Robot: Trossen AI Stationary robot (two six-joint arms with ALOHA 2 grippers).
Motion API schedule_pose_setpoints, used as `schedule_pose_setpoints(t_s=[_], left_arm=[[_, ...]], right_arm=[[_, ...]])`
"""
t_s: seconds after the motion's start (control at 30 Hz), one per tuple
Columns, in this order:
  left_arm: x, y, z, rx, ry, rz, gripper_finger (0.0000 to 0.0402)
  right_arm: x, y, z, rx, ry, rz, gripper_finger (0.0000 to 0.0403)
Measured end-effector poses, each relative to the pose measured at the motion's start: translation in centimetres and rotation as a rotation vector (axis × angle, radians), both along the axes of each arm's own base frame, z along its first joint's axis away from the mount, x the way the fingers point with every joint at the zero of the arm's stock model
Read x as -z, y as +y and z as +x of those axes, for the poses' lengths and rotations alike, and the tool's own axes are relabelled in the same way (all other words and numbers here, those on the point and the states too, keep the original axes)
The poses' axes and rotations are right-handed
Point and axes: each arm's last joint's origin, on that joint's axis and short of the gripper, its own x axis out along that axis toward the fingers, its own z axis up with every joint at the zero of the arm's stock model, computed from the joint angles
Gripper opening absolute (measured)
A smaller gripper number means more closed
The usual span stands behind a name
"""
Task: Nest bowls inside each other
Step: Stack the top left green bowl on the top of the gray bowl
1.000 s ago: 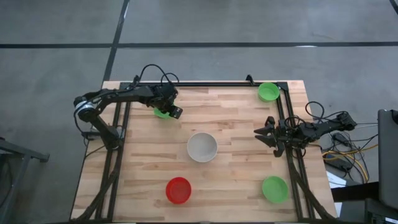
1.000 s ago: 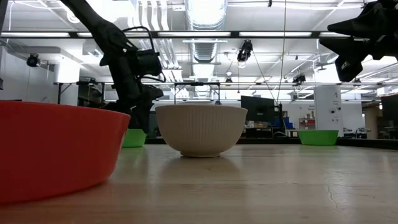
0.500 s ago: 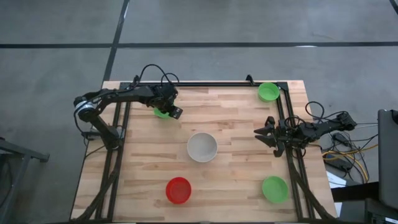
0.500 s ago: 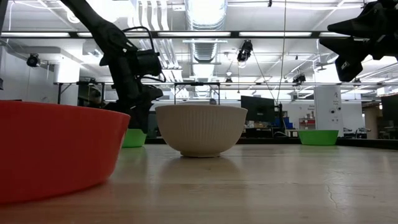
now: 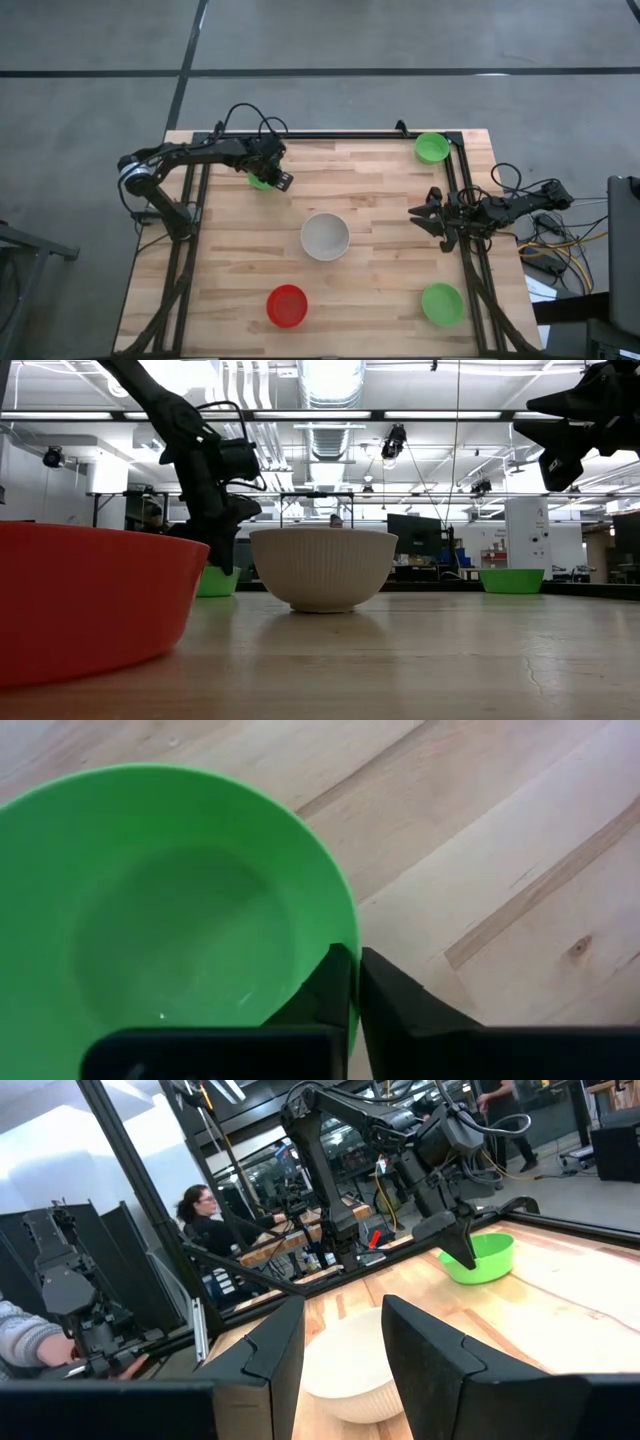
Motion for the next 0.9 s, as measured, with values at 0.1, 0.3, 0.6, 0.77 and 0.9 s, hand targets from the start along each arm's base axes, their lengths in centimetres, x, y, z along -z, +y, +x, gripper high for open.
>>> schedule_pose_setpoints(t_s=[0.1,0.3,0.6,0.77,0.9], left_arm=[[0.0,0.0,0.0,0.000,-0.001,0.000,0.0010],[0.0,0.0,0.0,0.007,-0.002,0.000,0.0017],[-0.1,0.0,0.0,0.042,0.001,0.012,0.0010],[-0.4,-0.1,-0.1,0.055,-0.007,0.020,0.0009],[-1.8,-0.2,-0.3,0.080,-0.046,0.057,0.0008]], right_arm=[[0.0,0.0,0.0,0.000,0.000,0.000,0.0132],[0.0,0.0,0.0,0.000,0.000,0.000,0.0132],[0.0,0.0,0.0,0.000,0.000,0.000,0.0132],[0.0,0.0,0.0,0.000,0.000,0.000,0.0132],[0.0,0.0,0.0,0.000,0.000,0.000,0.0132]])
